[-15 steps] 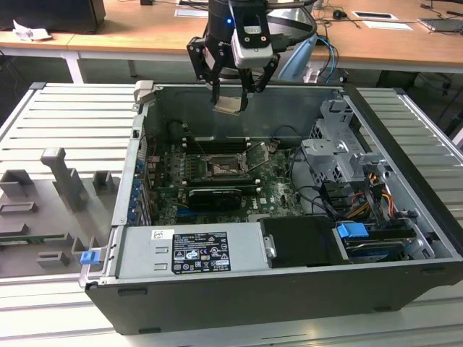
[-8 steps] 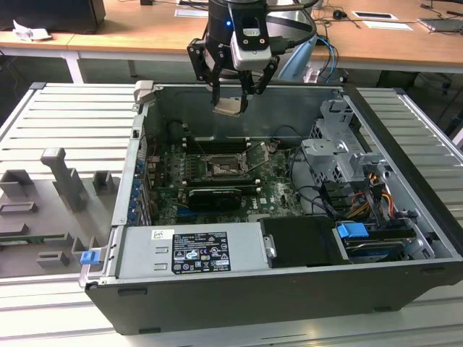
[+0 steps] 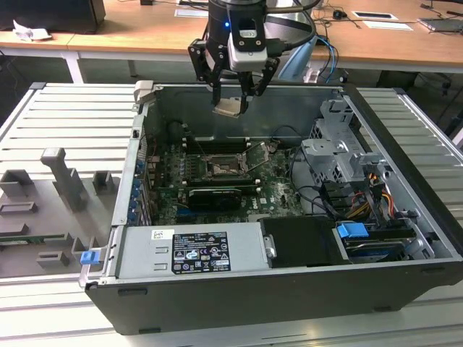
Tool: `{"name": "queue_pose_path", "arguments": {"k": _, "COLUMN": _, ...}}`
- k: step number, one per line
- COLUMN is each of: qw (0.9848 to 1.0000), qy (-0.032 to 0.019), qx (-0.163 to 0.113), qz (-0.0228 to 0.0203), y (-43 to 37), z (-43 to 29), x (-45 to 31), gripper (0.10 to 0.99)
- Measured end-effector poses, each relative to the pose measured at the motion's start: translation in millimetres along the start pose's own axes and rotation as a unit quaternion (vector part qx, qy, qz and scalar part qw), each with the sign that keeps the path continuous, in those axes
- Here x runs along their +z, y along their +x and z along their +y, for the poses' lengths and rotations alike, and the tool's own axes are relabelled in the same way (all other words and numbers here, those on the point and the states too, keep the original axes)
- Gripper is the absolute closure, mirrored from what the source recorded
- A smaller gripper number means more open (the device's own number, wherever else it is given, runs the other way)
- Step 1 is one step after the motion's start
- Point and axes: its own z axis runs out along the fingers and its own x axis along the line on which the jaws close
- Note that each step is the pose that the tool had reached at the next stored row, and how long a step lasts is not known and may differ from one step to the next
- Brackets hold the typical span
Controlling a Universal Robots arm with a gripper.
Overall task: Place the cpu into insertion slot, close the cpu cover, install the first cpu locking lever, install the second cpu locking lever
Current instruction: 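Place the cpu into insertion slot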
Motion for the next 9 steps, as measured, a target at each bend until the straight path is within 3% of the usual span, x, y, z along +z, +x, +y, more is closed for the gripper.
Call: {"name": "queue_pose_path", "arguments": {"k": 9, "qw": 0.9993, "qy": -0.0005, "qx": 0.036, "qz": -0.0029, "y": -0.1, "z": -0.2, "x": 2.8, "gripper": 0.557}}
